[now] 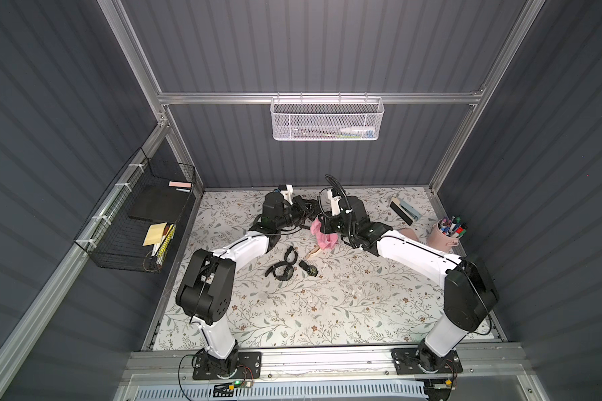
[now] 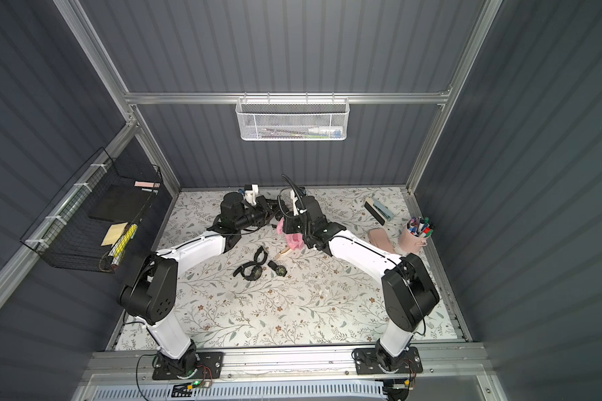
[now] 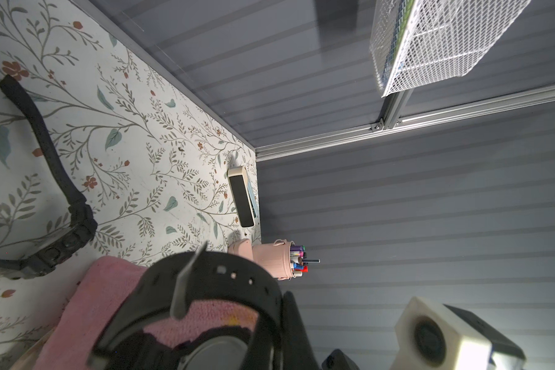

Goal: Wipe the watch dial
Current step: Wipe the dirt from the watch dial.

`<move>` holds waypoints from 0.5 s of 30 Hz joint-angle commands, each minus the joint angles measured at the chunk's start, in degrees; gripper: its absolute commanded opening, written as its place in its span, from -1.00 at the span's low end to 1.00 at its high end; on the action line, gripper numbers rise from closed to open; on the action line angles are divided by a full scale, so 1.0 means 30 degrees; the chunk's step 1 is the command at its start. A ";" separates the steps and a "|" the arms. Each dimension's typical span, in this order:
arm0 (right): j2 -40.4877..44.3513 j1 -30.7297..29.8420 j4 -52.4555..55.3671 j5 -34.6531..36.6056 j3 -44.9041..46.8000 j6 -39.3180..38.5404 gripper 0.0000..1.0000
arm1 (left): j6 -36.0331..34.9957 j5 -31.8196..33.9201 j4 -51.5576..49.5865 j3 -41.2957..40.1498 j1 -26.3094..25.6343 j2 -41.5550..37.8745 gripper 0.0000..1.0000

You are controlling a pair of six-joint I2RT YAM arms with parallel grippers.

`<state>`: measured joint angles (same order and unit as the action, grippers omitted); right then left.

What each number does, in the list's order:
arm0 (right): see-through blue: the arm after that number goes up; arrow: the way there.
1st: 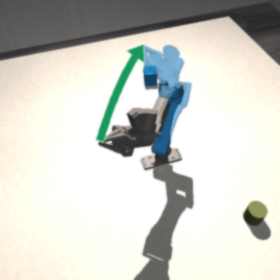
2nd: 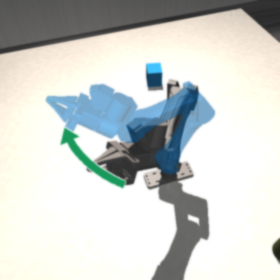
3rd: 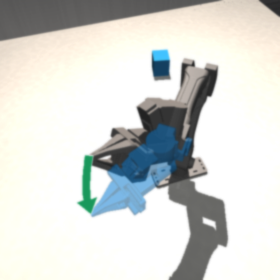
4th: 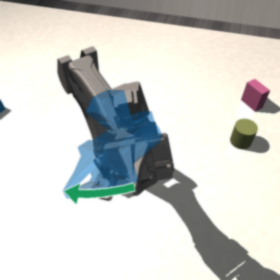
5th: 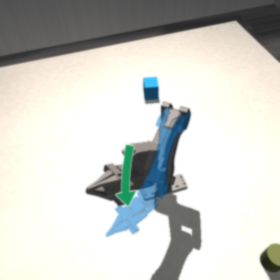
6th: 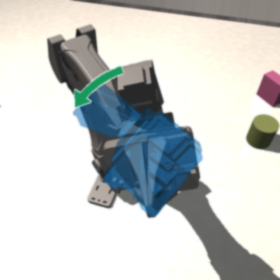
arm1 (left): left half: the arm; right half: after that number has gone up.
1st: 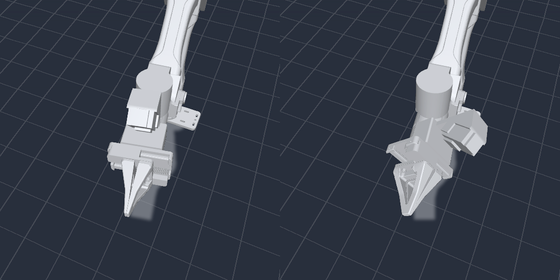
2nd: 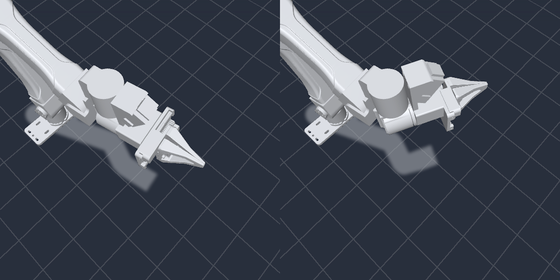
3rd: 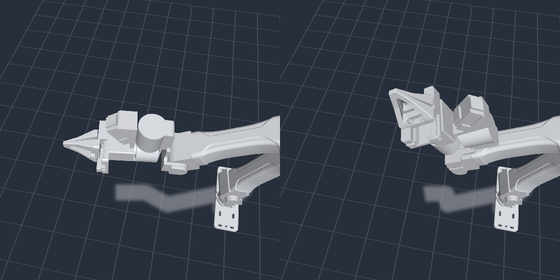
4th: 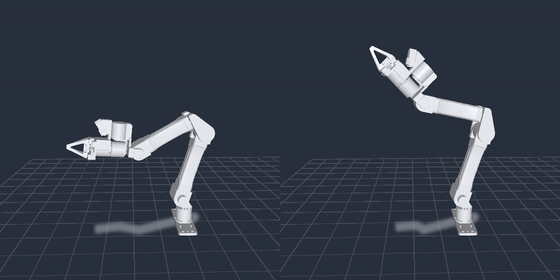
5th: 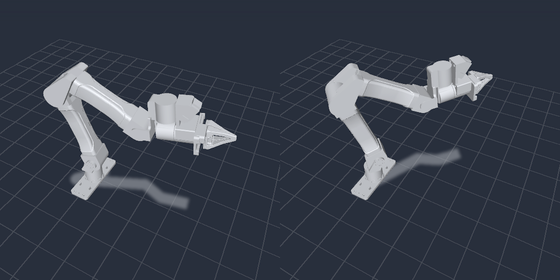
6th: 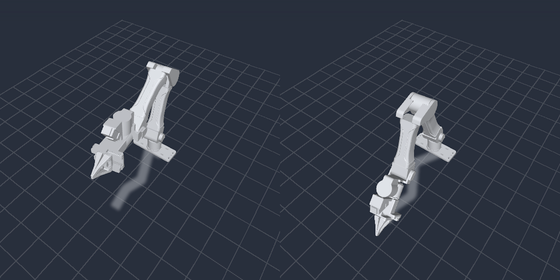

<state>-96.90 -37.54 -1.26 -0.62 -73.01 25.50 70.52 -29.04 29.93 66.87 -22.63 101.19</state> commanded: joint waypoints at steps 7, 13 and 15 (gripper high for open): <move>-0.1155 0.0272 -0.0613 -0.0390 -0.0453 0.0479 -1.00 | -0.0150 -0.1699 -0.1426 0.0875 -0.0347 0.0404 -1.00; -0.1537 0.0045 -0.0256 -0.0960 -0.0611 0.0397 -1.00 | -0.0150 -0.1714 -0.1577 0.1677 -0.0337 0.0632 -1.00; -0.1658 -0.0015 -0.0157 -0.1127 -0.0734 0.0433 -1.00 | -0.0158 -0.1677 -0.1629 0.1835 -0.0356 0.0752 -1.00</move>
<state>-100.62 -37.39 -1.21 -2.85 -72.90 25.96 70.50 -30.35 24.69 69.63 -22.63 103.15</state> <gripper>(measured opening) 0.055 0.073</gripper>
